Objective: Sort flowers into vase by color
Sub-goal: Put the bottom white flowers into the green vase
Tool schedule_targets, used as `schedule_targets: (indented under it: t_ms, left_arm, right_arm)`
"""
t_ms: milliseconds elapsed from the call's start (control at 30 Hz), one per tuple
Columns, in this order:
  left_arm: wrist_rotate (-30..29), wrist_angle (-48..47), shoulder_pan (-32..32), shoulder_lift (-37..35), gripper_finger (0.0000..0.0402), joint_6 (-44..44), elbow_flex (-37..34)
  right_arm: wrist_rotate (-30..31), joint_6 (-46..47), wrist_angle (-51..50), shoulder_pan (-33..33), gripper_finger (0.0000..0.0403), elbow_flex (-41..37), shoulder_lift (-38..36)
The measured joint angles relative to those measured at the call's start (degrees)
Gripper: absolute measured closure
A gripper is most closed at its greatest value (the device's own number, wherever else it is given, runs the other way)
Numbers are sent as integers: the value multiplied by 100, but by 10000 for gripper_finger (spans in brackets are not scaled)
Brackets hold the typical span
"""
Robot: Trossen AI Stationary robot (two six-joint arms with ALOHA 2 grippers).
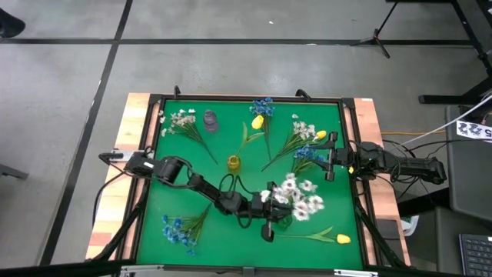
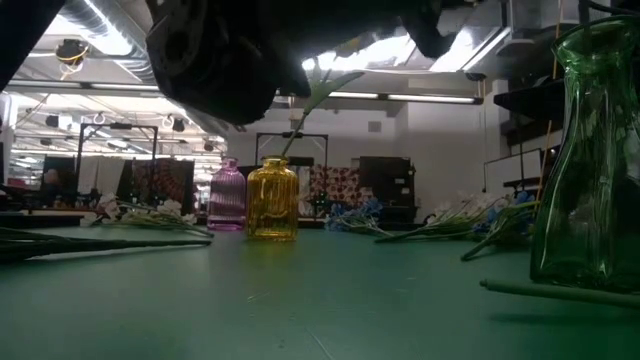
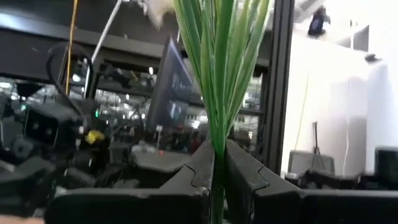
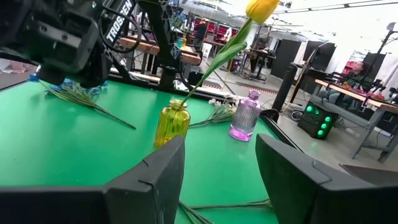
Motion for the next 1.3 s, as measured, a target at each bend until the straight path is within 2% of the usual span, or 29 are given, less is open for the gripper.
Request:
schedule_targets:
  t_ms: [167, 367, 500, 733, 1300]
  left_arm:
    - [-26, 115, 48, 142, 386, -278, 0]
    - [-55, -83, 48, 150, 386, -178, 0]
    - [-257, -226, 37, 148, 386, -195, -56]
    - [-771, 432, -29, 150, 386, -469, -571]
    - [-756, 89, -188, 152, 386, -312, -564]
  right_arm:
    - [2, 0, 0, 0, 205, 1, 0]
    - [2, -2, -2, 0, 205, 0, -1]
    - [2, -2, -2, 0, 205, -1, 0]
    - [4, -15, -5, 0, 205, 0, -1]
    - [4, -20, -12, -2, 205, 0, -1]
